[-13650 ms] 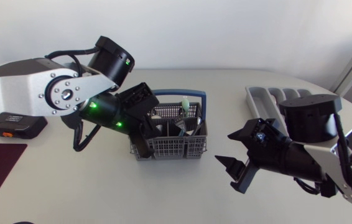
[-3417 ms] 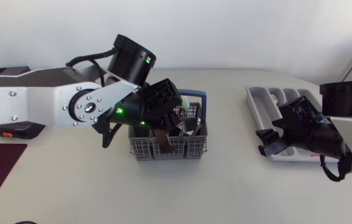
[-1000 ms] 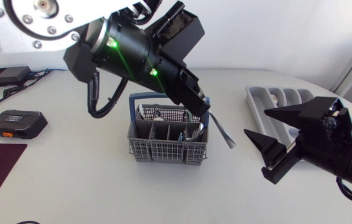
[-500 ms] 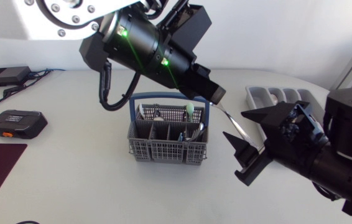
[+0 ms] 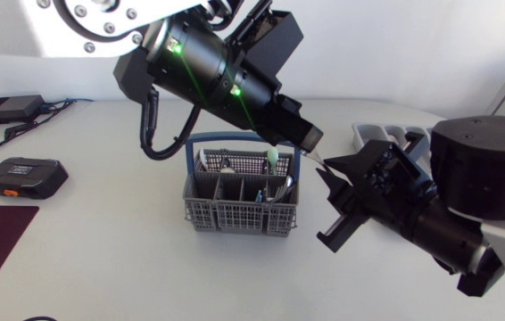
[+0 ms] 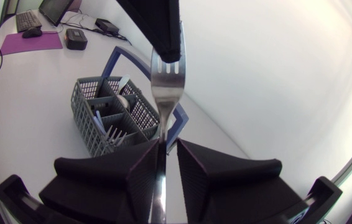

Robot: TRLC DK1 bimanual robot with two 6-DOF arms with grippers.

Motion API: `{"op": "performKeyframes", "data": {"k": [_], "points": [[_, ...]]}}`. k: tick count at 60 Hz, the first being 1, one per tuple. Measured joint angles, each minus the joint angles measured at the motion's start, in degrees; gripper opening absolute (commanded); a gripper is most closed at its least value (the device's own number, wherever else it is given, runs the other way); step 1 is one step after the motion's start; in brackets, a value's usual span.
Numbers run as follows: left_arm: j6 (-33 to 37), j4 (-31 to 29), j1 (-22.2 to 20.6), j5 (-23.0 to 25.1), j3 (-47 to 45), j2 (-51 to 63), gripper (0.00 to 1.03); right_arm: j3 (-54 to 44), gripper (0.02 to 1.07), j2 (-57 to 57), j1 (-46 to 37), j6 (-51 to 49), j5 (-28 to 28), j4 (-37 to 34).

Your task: Unload the cutlery basket into the drawer organizer.

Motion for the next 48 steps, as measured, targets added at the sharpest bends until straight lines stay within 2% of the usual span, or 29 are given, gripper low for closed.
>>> {"op": "performKeyframes", "data": {"k": [12,35,40,45,48], "points": [[0.0,0.1,0.1,0.0,0.0,0.0,0.04,0.1,0.1,1.1,0.0,0.0,0.0,0.0],[0.0,0.0,0.1,0.0,0.0,0.0,0.04,0.1,0.08,1.2,0.0,0.0,0.2,0.0],[0.0,0.0,0.1,0.0,0.0,0.0,0.13,0.1,0.08,1.1,0.0,0.0,0.2,0.0],[0.0,-0.1,0.1,0.0,0.0,0.0,0.33,0.1,0.08,1.1,0.0,0.0,0.1,-0.1],[0.0,0.0,0.1,0.0,0.1,0.0,0.49,0.1,0.08,1.1,0.0,0.0,-0.1,-0.3]]}}
